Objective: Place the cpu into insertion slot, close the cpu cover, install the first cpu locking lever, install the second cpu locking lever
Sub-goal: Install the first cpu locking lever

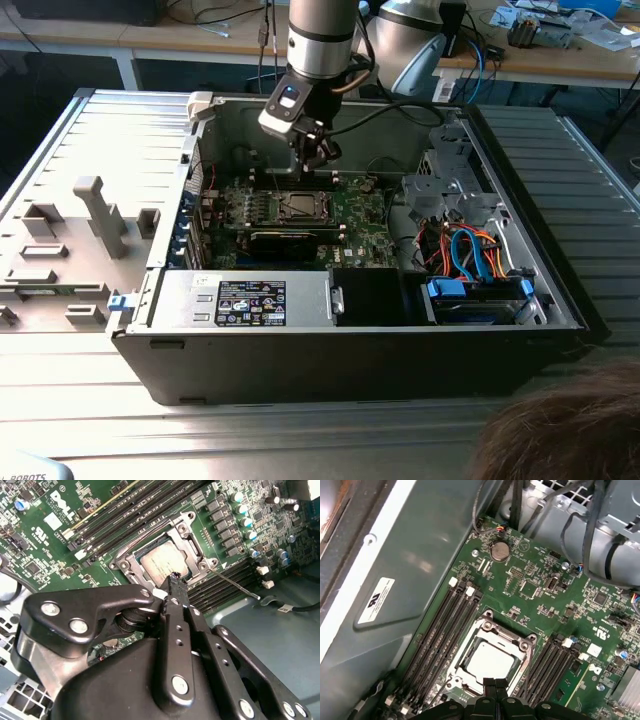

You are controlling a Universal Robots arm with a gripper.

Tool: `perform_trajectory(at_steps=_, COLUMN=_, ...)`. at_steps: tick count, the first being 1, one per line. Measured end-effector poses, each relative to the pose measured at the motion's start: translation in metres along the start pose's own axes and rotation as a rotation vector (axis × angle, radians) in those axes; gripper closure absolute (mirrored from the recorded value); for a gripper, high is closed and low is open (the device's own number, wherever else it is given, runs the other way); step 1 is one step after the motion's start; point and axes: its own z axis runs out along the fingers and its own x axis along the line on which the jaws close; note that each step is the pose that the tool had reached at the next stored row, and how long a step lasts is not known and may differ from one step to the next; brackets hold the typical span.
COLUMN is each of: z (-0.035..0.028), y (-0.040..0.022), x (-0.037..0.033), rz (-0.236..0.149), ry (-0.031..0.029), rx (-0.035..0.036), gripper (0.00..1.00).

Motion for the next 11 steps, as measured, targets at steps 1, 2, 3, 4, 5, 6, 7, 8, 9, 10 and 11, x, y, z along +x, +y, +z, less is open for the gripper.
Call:
perform_trajectory(at_steps=1, z=0.0000, y=0.0000, x=0.0000, rz=-0.008, ry=-0.0003, rx=0.0001, gripper=0.89)
perform_trajectory(at_steps=2, z=0.0000, y=0.0000, x=0.0000, rz=-0.014, ry=-0.0005, rx=0.0003, gripper=0.89)
perform_trajectory(at_steps=3, z=0.0000, y=0.0000, x=0.0000, rz=-0.021, ry=-0.0008, rx=0.0004, gripper=0.89)
perform_trajectory(at_steps=4, z=0.0000, y=0.0000, x=0.0000, rz=-0.034, ry=-0.0013, rx=0.0007, gripper=0.89)
perform_trajectory(at_steps=5, z=0.0000, y=0.0000, x=0.0000, rz=-0.046, ry=-0.0018, rx=0.0009, gripper=0.89)
perform_trajectory(at_steps=6, z=0.0000, y=0.0000, x=0.0000, rz=-0.053, ry=-0.0021, rx=0.0011, gripper=0.89)
perform_trajectory(at_steps=7, z=0.0000, y=0.0000, x=0.0000, rz=-0.060, ry=-0.0023, rx=0.0013, gripper=0.89)
perform_trajectory(at_steps=8, z=0.0000, y=0.0000, x=0.0000, rz=-0.067, ry=-0.0026, rx=0.0014, gripper=0.89)
perform_trajectory(at_steps=9, z=0.0000, y=0.0000, x=0.0000, rz=-0.072, ry=-0.0029, rx=0.0015, gripper=0.89)
perform_trajectory(at_steps=10, z=0.0000, y=0.0000, x=0.0000, rz=-0.087, ry=-0.0035, rx=0.0019, gripper=0.89)
perform_trajectory(at_steps=11, z=0.0000, y=0.0000, x=0.0000, rz=-0.099, ry=-0.0040, rx=0.0022, gripper=0.89)
